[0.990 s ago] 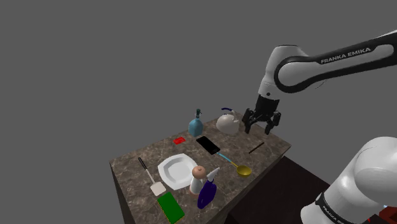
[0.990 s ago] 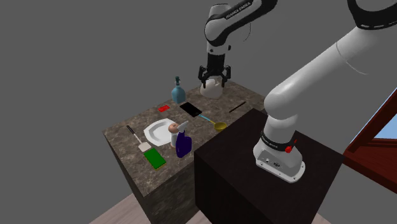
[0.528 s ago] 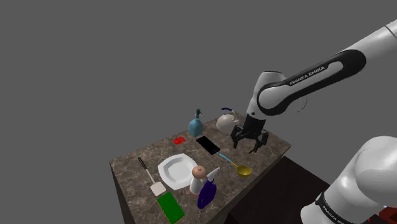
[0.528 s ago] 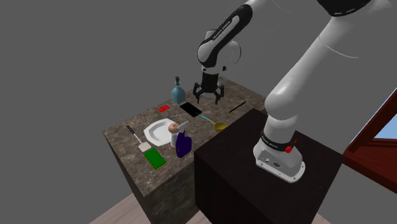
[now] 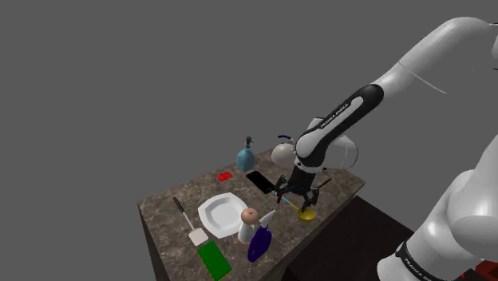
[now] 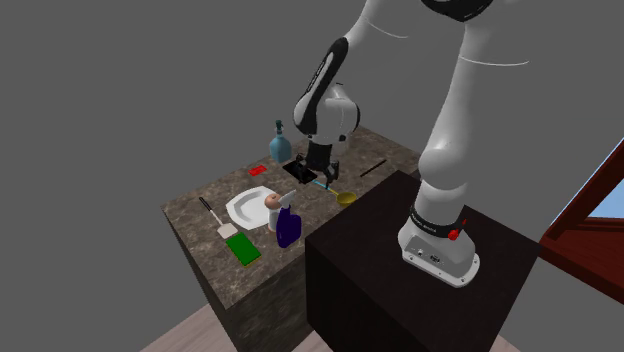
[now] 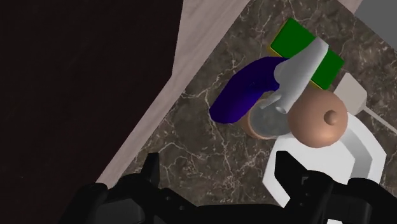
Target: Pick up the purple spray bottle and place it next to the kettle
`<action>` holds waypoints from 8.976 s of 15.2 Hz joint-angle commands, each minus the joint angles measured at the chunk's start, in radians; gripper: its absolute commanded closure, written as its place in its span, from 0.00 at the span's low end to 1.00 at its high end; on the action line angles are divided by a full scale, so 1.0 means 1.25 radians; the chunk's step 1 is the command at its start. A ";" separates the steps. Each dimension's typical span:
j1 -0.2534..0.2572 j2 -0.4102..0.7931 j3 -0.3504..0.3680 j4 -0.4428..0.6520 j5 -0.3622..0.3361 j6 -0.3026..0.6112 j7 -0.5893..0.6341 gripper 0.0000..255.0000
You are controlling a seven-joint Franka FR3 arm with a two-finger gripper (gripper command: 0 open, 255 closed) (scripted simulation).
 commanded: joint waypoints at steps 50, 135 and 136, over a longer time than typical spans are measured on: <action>0.013 0.182 0.081 0.103 0.257 0.094 -0.001 1.00; -0.331 0.497 -0.217 1.138 -0.206 -0.740 0.038 1.00; -0.331 0.500 -0.217 1.133 -0.205 -0.732 0.035 1.00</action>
